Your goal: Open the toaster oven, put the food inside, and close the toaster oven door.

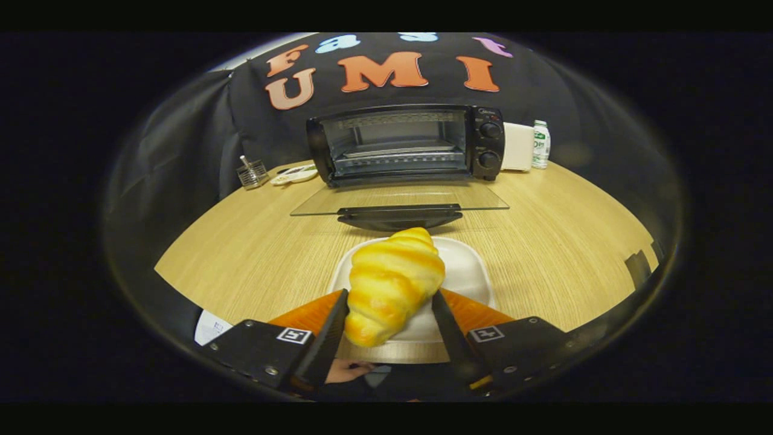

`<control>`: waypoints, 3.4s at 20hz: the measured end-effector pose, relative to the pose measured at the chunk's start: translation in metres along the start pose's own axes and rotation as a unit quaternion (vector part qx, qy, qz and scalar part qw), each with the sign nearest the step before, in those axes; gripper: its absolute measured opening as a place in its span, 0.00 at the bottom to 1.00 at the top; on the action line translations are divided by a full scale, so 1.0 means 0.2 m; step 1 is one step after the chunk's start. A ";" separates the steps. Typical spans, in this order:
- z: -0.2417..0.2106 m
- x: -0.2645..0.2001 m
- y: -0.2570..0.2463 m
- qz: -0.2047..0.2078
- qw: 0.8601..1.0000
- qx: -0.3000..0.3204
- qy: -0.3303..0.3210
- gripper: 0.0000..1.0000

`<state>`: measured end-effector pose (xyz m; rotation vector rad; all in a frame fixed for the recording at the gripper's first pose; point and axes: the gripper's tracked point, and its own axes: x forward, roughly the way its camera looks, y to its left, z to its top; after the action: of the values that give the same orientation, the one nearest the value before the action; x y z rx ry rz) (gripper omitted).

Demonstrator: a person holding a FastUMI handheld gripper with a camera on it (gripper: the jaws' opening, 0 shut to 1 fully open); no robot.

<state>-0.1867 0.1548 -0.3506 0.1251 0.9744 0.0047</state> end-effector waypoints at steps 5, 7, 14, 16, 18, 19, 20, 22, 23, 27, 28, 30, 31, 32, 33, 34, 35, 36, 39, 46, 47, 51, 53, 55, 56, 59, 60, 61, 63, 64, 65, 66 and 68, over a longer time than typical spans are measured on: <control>0.08 -0.06 -0.01 0.048 0.997 0.055 -0.017 0.63; 0.15 -0.10 -0.01 0.074 0.992 0.089 -0.040 0.61; 0.42 -0.18 0.07 0.204 0.954 0.194 -0.100 0.60; 0.52 -0.17 0.06 0.216 0.946 0.208 -0.120 0.60; 0.61 -0.13 0.05 0.227 0.939 0.224 -0.132 0.60; 0.66 -0.11 0.06 0.234 0.934 0.235 -0.135 0.60; 0.71 -0.09 0.06 0.243 0.928 0.245 -0.140 0.60; 0.82 -0.04 0.06 0.255 0.919 0.260 -0.149 0.60; 0.88 0.00 0.07 0.262 0.917 0.260 -0.153 0.60; 1.02 0.25 0.08 0.265 0.910 0.291 -0.132 0.60; 1.04 0.30 0.08 0.262 0.910 0.297 -0.125 0.60; 1.12 0.40 0.08 0.258 0.910 0.297 -0.128 0.60; 1.15 0.45 0.08 0.254 0.912 0.294 -0.130 0.60; 1.19 0.49 0.08 0.247 0.914 0.294 -0.131 0.60; 1.22 0.54 0.07 0.241 0.917 0.288 -0.131 0.60; 1.24 0.59 0.07 0.230 0.923 0.280 -0.129 0.60; 1.25 0.63 0.06 0.222 0.928 0.269 -0.127 0.60; 1.27 0.67 0.07 0.214 0.933 0.259 -0.127 0.60; 1.28 0.77 0.06 0.202 0.938 0.255 -0.119 0.60; 1.39 0.93 0.06 0.178 0.946 0.240 -0.122 0.60; 1.38 0.94 0.08 0.178 0.949 0.230 -0.120 0.60; 1.38 0.95 0.04 0.147 0.961 0.196 -0.131 0.60; 1.38 0.95 0.03 0.146 0.960 0.203 -0.128 0.60; 1.37 0.95 0.03 0.143 0.961 0.203 -0.125 0.60; 1.37 0.95 0.03 0.135 0.963 0.198 -0.125 0.60; 1.32 0.91 0.04 0.126 0.968 0.187 -0.111 0.60; 1.31 0.90 0.05 0.130 0.968 0.189 -0.105 0.60; 1.30 0.89 0.06 0.133 0.967 0.194 -0.100 0.60; 1.30 0.87 0.06 0.134 0.966 0.198 -0.098 0.60; 1.30 0.86 0.06 0.132 0.967 0.195 -0.101 0.60; 1.29 0.86 0.05 0.128 0.967 0.195 -0.101 0.60; 1.30 0.86 0.04 0.125 0.967 0.196 -0.107 0.60; 1.31 0.85 0.03 0.109 0.968 0.191 -0.119 0.68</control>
<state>0.1258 0.1429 -0.3454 0.5743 0.7080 0.0033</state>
